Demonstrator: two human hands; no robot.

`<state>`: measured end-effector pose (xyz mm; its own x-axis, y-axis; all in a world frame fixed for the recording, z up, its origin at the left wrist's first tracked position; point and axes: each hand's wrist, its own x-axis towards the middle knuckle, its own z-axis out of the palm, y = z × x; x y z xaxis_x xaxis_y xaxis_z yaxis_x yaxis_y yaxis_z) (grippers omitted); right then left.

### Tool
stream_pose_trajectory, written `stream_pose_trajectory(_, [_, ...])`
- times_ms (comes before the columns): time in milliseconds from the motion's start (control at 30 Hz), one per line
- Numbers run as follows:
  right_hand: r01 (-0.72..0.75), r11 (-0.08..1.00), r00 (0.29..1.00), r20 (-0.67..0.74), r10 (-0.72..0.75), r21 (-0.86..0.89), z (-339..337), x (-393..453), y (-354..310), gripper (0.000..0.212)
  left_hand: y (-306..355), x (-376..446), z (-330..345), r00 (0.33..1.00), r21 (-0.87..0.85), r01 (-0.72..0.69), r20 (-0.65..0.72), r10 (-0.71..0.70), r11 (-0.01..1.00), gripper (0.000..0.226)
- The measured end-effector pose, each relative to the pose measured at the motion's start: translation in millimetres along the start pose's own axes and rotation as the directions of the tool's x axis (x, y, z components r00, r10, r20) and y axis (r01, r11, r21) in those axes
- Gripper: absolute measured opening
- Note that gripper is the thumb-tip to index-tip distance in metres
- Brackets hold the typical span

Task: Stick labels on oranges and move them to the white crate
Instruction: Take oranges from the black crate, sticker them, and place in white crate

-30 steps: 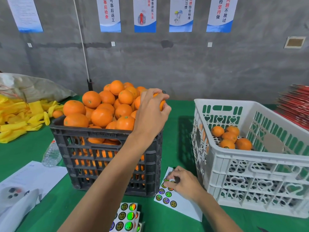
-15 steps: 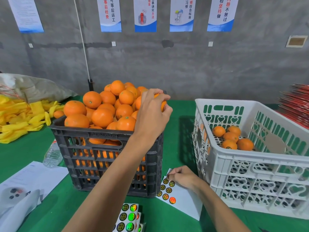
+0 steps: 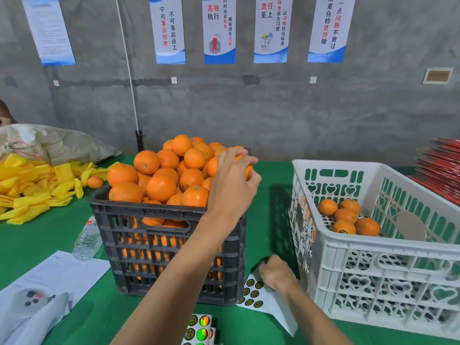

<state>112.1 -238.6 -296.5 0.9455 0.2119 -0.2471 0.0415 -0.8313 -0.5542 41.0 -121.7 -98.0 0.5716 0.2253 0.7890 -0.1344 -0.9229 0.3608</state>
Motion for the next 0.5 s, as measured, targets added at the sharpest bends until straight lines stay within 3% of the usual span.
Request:
stream_pose_trajectory(67, [0.028, 0.997, 0.985, -0.173, -0.015, 0.075, -7, -6, -6, 0.019, -1, 0, 0, 1.0, -0.025, 0.02, -0.016, -0.021, 0.999, 0.028])
stream_pose_trajectory(133, [0.157, 0.95, 0.93, -0.365, -0.05, 0.269, -27, -11, -24, 0.021, -3, 1, 1, 0.997, -0.072, 0.06, -0.049, -0.063, 0.996, 0.029])
stream_pose_trajectory(200, [0.356, 0.838, 0.845, -0.526, -0.098, 0.414, -57, -22, -51, 0.017, -4, 3, 1, 0.99, -0.096, 0.104, -0.087, -0.112, 0.99, 0.03])
stream_pose_trajectory(267, [0.517, 0.736, 0.737, -0.664, -0.123, 0.437, -87, -37, -79, 0.011, -4, 3, 1, 0.985, -0.101, 0.13, -0.103, -0.14, 0.986, 0.031])
stream_pose_trajectory(367, [0.639, 0.633, 0.653, -0.743, -0.146, 0.437, -121, -57, -114, 0.009, 0, 4, -1, 0.989, -0.104, 0.115, -0.082, -0.124, 0.988, 0.034])
stream_pose_trajectory(500, [0.688, 0.535, 0.658, -0.732, -0.174, 0.491, -137, -73, -135, 0.011, 6, 0, -4, 0.995, -0.073, 0.016, -0.093, -0.023, 0.997, 0.038])
